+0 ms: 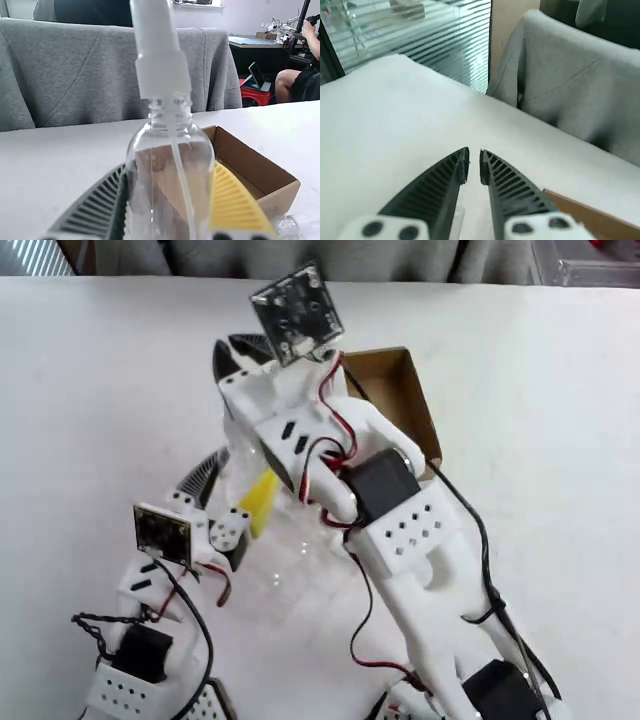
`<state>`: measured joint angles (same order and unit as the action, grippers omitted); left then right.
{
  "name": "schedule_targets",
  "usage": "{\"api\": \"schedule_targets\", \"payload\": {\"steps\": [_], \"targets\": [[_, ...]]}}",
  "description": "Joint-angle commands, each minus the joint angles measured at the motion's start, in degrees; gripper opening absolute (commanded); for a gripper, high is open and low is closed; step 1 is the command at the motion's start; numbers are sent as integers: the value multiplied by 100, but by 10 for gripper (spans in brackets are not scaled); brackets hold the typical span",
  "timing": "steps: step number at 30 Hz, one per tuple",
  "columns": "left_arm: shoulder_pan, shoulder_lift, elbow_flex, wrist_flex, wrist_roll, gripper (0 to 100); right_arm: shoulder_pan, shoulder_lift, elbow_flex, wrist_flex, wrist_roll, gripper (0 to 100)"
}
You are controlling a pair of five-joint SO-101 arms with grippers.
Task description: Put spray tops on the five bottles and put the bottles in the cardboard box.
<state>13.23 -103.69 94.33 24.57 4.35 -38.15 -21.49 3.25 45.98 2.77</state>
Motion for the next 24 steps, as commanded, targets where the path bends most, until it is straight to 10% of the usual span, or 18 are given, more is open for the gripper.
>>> {"api": "schedule_targets", "payload": {"steps": [1, 24], "targets": [[-22, 13, -79, -114, -53, 20, -75, -84, -352, 541, -9, 17], [-31, 13, -88, -141, -53, 20, 743, -1165, -246, 1095, -18, 17]]}}
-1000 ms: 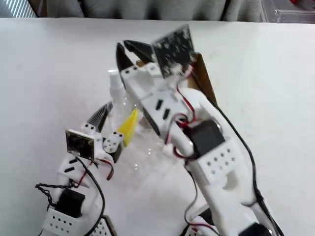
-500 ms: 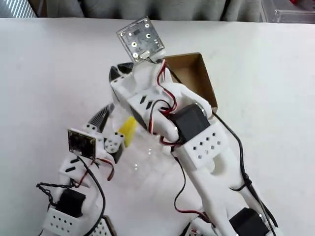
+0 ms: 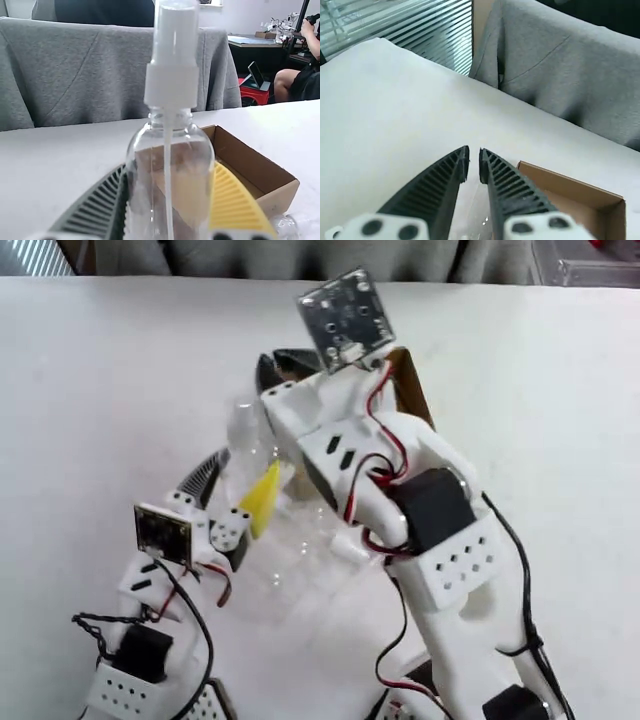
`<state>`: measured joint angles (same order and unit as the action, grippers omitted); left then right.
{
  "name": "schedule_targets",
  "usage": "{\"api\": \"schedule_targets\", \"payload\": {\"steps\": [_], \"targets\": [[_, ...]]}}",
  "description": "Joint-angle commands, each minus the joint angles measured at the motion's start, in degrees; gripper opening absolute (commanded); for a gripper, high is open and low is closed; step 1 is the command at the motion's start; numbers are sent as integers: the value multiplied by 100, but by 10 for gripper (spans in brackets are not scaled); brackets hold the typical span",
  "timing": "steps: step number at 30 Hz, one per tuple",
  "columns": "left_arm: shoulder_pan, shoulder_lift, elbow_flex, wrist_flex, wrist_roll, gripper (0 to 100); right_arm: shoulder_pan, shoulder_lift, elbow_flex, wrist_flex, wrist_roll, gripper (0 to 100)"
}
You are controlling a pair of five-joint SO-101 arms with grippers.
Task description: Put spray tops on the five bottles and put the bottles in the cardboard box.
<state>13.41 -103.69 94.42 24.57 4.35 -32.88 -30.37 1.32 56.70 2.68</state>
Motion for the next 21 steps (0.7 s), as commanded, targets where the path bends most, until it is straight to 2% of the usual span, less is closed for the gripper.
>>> {"api": "schedule_targets", "payload": {"steps": [1, 6, 10, 17, 21], "targets": [[-48, 13, -105, -149, -53, 20, 268, -347, 26, 110, -9, 17], [-356, 40, -281, -149, -9, 20, 321, -857, 1020, 479, -9, 17], [-646, 48, -492, -114, 9, 20, 321, -1613, 2365, 409, -378, 17], [-673, 57, -580, -114, 18, 20, 259, -2677, 4492, -901, -404, 17], [-664, 75, -668, -97, 18, 20, -127, -2782, 5046, -1165, -422, 17]]}}
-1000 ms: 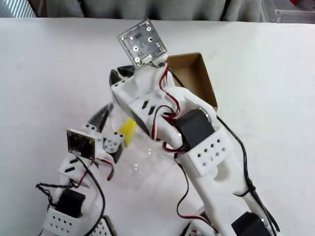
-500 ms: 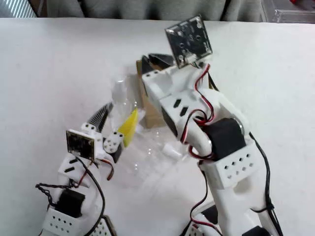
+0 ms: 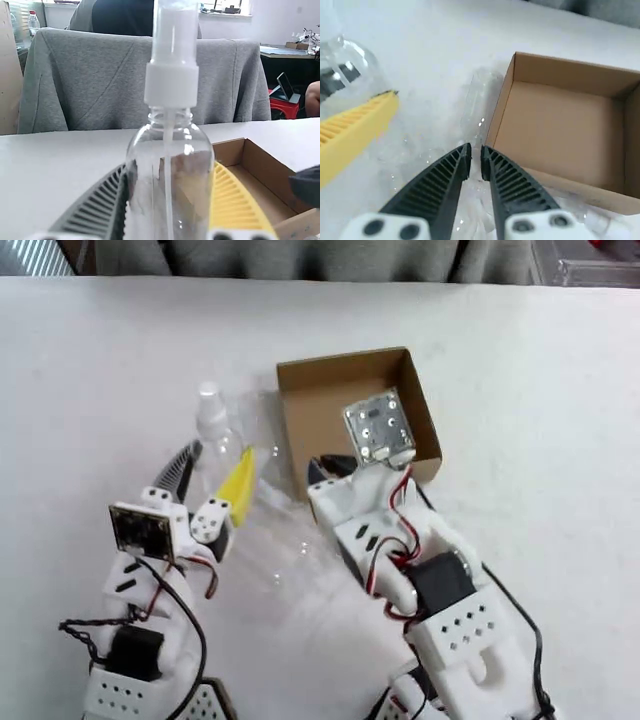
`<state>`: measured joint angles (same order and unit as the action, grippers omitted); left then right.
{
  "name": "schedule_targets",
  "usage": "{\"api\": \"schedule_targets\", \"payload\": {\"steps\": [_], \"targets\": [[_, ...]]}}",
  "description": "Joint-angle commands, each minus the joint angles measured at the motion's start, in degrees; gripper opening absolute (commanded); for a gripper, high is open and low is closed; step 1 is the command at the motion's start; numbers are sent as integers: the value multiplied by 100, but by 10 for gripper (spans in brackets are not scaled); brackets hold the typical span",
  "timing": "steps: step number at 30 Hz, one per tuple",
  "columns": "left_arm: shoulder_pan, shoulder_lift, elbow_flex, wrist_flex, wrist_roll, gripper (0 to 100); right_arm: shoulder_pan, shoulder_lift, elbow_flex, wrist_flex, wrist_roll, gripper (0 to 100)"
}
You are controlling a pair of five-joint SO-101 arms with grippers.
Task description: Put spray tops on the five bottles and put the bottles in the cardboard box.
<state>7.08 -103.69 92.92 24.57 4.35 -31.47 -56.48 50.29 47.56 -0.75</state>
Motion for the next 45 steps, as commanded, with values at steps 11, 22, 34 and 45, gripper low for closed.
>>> {"api": "schedule_targets", "payload": {"steps": [11, 22, 34, 45], "targets": [[-295, 2668, -1934, -53, 545, 20, -1859, -224, 1732, -2176, -105, 17], [-303, 2923, -2092, -70, 545, 20, -2070, -180, 3156, -4831, -105, 17], [391, 1130, -2075, 1530, 536, 20, -2026, -180, 3429, -5455, -105, 17], [418, 532, -1969, 1996, 536, 20, -1710, -224, 3552, -5429, -105, 17]]}}
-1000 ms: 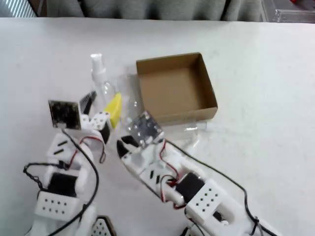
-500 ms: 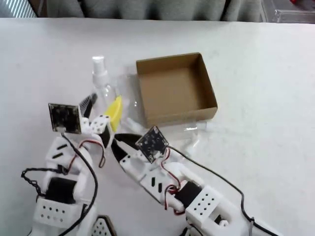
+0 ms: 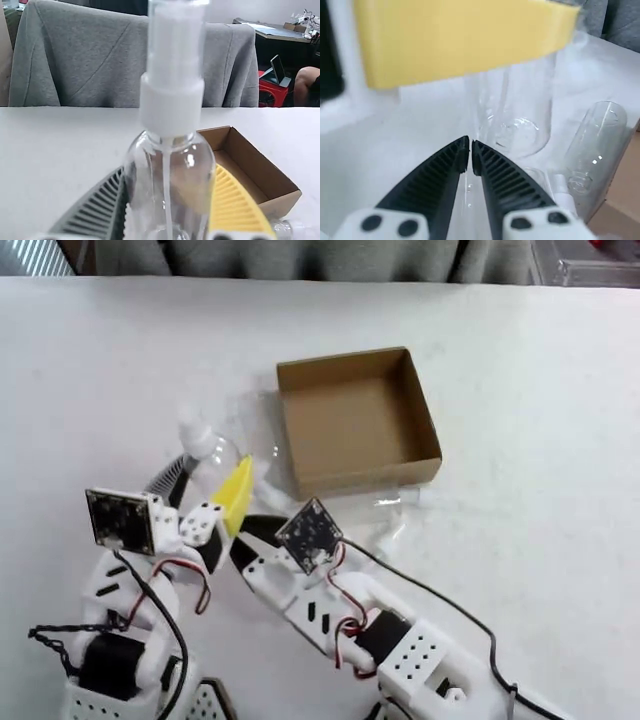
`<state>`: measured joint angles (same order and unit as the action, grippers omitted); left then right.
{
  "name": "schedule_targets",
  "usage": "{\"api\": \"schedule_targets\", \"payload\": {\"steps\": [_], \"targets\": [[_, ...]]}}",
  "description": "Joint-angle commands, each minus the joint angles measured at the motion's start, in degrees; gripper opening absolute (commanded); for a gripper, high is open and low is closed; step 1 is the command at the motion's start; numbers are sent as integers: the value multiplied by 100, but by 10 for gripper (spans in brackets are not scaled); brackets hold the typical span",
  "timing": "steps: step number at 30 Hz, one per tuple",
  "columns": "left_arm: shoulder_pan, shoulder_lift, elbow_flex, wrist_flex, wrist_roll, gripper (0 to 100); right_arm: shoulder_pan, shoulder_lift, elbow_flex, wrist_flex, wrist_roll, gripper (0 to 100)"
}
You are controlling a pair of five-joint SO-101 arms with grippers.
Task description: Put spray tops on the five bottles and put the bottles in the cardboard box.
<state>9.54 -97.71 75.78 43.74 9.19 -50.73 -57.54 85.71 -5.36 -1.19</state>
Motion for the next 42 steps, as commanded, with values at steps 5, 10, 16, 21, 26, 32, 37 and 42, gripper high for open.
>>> {"api": "schedule_targets", "payload": {"steps": [5, 10, 16, 21, 26, 32, 37, 42], "targets": [[48, -66, 114, -563, 79, 20, 338, -119, 378, -57, -9, 17], [-242, -48, 158, -1160, 88, 20, 1130, -119, 123, 435, -9, 19], [-268, 453, -44, -1767, 97, 20, 2659, -66, -598, 1112, -9, 21], [-330, 2158, -1002, -1873, 387, 20, 3635, -57, -844, 1182, -9, 22], [-356, 3626, -1987, -1873, 440, 21, 4084, -48, -958, 1182, -18, 22], [-119, 4787, -3130, -1881, 448, 21, 4154, 558, -1301, 1314, -9, 22], [-101, 5604, -3938, -1881, 457, 21, 4664, 2149, -2347, 1534, -53, 22], [40, 6334, -4149, -2558, 466, 21, 5209, 3495, -3376, 1552, -53, 36]]}}
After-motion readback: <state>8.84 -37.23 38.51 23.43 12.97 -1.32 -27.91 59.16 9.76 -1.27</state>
